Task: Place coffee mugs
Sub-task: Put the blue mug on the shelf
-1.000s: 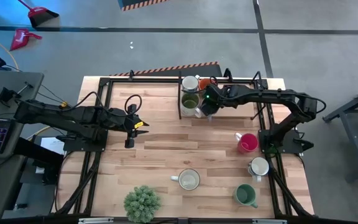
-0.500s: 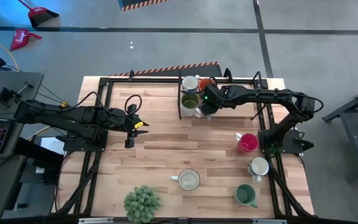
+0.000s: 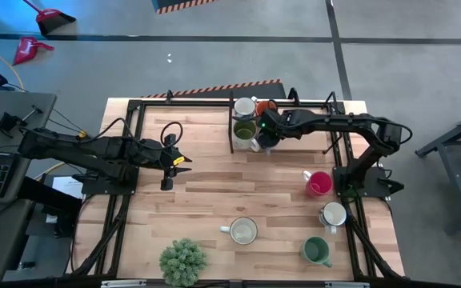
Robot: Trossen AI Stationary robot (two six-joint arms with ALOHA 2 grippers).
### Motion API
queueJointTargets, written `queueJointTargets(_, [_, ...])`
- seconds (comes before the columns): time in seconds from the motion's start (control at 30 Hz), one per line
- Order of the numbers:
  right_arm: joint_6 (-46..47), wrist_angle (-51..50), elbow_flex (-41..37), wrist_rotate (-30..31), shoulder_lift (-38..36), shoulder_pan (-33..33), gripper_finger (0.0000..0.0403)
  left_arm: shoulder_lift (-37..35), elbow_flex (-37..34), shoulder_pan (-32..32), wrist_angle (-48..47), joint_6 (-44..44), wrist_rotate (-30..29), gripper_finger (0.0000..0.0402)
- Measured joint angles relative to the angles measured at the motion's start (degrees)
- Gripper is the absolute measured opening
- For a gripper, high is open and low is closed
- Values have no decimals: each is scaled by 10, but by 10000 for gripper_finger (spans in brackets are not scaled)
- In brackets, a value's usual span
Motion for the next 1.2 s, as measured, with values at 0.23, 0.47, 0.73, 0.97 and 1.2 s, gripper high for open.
queueJointTargets(0.23, [-1, -1, -1, 12, 2, -5, 54, 0, 0, 0, 0, 0, 0, 115])
queueJointTargets(0.47, [-5, -1, -1, 14, 2, -5, 65, 0, 0, 0, 0, 0, 0, 115])
queueJointTargets(0.73, [-23, 6, -1, 31, 2, -7, 67, 1, 0, 0, 0, 0, 0, 115])
queueJointTargets(0.97, [-28, 8, 0, 24, 2, -16, 68, 20, 0, 0, -1, 0, 0, 115])
queueJointTargets(1.2, [-32, 8, 0, 24, 2, -15, 68, 50, 0, 0, 1, 1, 0, 115])
